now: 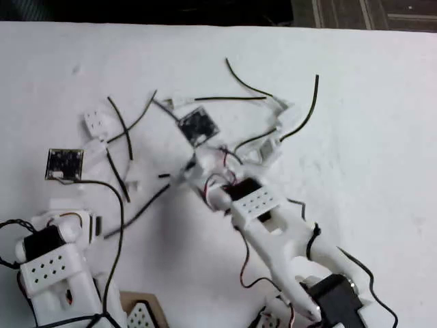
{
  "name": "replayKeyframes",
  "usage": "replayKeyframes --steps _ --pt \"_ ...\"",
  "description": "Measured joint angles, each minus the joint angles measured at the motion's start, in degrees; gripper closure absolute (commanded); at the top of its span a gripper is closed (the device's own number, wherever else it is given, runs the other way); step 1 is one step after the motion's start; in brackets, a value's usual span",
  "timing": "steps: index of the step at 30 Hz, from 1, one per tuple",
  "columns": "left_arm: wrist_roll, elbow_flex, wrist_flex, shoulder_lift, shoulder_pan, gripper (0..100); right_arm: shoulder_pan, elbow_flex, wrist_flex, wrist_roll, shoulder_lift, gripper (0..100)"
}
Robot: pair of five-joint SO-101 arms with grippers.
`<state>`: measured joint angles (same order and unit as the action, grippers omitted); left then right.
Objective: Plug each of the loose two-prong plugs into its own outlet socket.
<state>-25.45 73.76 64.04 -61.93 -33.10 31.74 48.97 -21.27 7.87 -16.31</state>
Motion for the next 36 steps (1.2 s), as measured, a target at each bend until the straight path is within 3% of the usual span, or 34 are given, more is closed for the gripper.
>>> replayKeyframes --steps 7,13,16,20,29,33,36 --pt "0.0 0.0 0.0 0.0 0.09 79 -7.12 -9.76 0.0 0.09 0.62 98.1" --pt "0.0 0.0 0.0 0.0 0.09 79 -16.09 -21.71 0.0 0.09 11.96 97.8" --pt "0.0 0.0 0.0 0.0 0.0 79 -18.29 -25.32 -2.46 0.09 16.88 92.1" --pt "0.0 0.0 0.0 0.0 0.09 79 -18.2 -28.84 -6.86 0.09 18.64 85.0" --pt "0.0 0.0 0.0 0.0 0.09 79 -18.64 -31.91 -22.07 0.0 14.07 85.0" --pt "0.0 0.0 0.0 0.0 0.09 79 -15.3 -30.33 -31.65 -0.18 8.09 85.0" --pt "0.0 0.0 0.0 0.0 0.09 79 -10.99 -25.14 -35.69 -4.31 4.22 85.0"
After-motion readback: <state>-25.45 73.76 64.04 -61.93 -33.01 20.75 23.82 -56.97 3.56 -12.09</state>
